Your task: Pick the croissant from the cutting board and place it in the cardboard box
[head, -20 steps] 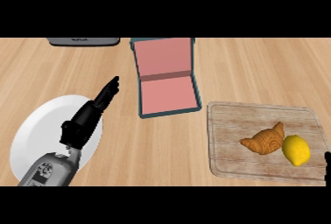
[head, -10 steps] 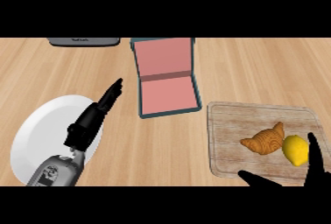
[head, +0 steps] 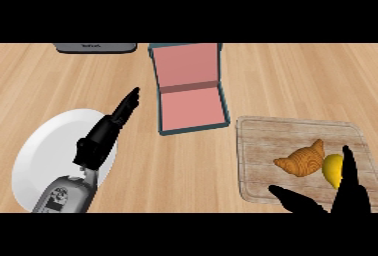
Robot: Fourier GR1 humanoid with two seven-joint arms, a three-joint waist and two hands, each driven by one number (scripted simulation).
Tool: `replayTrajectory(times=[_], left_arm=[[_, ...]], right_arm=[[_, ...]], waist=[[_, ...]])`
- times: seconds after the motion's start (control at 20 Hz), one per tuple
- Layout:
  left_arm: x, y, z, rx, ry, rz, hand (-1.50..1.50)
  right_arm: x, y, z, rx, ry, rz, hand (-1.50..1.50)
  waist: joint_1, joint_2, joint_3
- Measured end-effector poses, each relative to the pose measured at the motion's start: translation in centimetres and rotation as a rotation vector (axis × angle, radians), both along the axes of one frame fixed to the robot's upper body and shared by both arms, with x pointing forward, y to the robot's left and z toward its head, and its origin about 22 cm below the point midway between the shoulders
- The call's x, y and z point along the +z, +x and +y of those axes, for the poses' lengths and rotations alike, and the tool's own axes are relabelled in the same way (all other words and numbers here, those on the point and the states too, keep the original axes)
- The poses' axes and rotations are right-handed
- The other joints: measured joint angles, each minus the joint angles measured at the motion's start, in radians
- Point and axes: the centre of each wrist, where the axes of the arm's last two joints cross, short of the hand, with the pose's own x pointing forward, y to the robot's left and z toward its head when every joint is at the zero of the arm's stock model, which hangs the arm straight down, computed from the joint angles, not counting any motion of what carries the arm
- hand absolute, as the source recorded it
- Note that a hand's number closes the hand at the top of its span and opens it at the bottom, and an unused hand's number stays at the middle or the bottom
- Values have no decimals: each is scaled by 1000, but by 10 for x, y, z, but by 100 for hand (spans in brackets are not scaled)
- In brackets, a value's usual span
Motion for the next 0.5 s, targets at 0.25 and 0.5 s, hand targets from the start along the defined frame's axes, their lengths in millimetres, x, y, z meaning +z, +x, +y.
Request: replayTrajectory(times=[0.25,0.5], left_arm=[[-3,3,2,-1,3,1,0],[-11,5,3,-2,-2,4,0]], right_arm=[[-9,6,-6,5,1,16,-150],[-20,18,-1,41,15,31,-150]], waist=[[0,0,0],[0,-2,-4]])
